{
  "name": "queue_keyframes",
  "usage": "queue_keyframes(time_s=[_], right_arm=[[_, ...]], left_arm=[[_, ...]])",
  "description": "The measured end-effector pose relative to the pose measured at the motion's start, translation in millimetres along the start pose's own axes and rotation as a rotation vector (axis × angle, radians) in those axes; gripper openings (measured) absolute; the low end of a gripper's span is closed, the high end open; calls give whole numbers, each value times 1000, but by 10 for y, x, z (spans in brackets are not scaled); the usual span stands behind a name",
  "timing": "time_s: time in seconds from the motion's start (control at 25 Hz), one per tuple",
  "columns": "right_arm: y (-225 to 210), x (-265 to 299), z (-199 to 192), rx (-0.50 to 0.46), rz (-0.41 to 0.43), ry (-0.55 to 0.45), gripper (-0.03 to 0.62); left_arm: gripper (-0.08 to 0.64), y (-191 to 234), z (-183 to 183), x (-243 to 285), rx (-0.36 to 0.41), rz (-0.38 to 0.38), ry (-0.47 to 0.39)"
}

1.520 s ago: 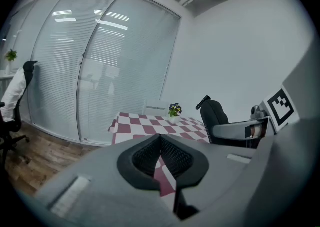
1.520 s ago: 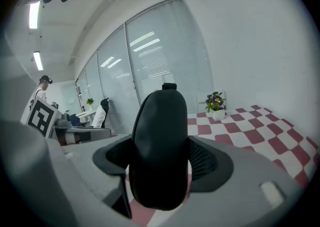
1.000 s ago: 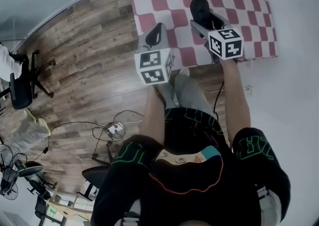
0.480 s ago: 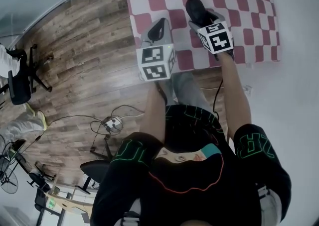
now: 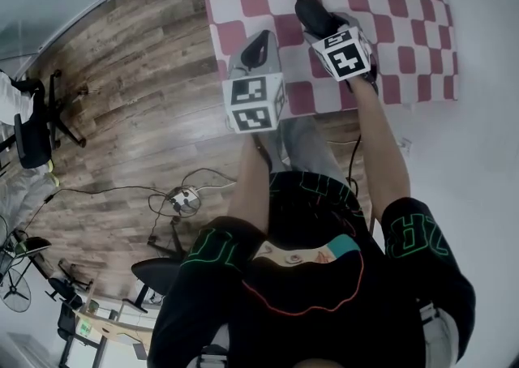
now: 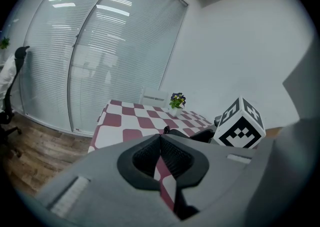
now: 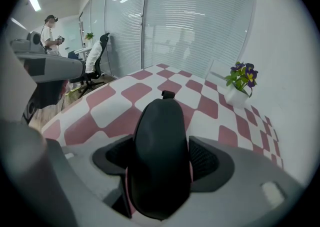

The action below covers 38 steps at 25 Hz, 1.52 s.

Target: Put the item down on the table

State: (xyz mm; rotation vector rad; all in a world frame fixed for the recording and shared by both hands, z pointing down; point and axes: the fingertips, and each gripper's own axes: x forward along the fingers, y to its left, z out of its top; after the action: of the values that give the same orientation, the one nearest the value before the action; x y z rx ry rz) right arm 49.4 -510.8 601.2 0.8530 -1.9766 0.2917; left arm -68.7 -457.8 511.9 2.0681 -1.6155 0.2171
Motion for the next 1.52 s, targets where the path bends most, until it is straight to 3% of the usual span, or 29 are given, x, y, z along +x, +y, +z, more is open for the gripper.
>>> queue_keyframes(time_s=[0.12,0.52,0.64,0.8,0.88,1.0,1.32,1.44,1.52], right_arm=[[-15,-47,23,24,-9,-41,339],[-133,-700,455,167,-107,-341,325],[-197,-956,586,229,-170,-445,210],[-245,-1283,782,286,-216,-557,138],[-276,-1449,877,316,-228,-618,12],[-291,-1622,1009,348,-208,-695,3],[-489,-2008,1469,308,-209,-845,3],[-546,-2001,1535,339,-170,-869,3],[-638,-2039,1521,347,-197,-862,3]], left_arm=[[9,25,8,-37,3,-4,-7],[9,22,281,-160,32,-38,-64],[9,35,422,-205,72,-42,-85],[9,15,780,-310,117,-47,-157],[9,11,950,-343,143,-48,-195],[9,56,1170,-367,179,-36,-240],[9,-1,1886,-443,285,-29,-396],[9,27,2091,-490,306,-15,-446],[9,23,2172,-491,313,-10,-465]])
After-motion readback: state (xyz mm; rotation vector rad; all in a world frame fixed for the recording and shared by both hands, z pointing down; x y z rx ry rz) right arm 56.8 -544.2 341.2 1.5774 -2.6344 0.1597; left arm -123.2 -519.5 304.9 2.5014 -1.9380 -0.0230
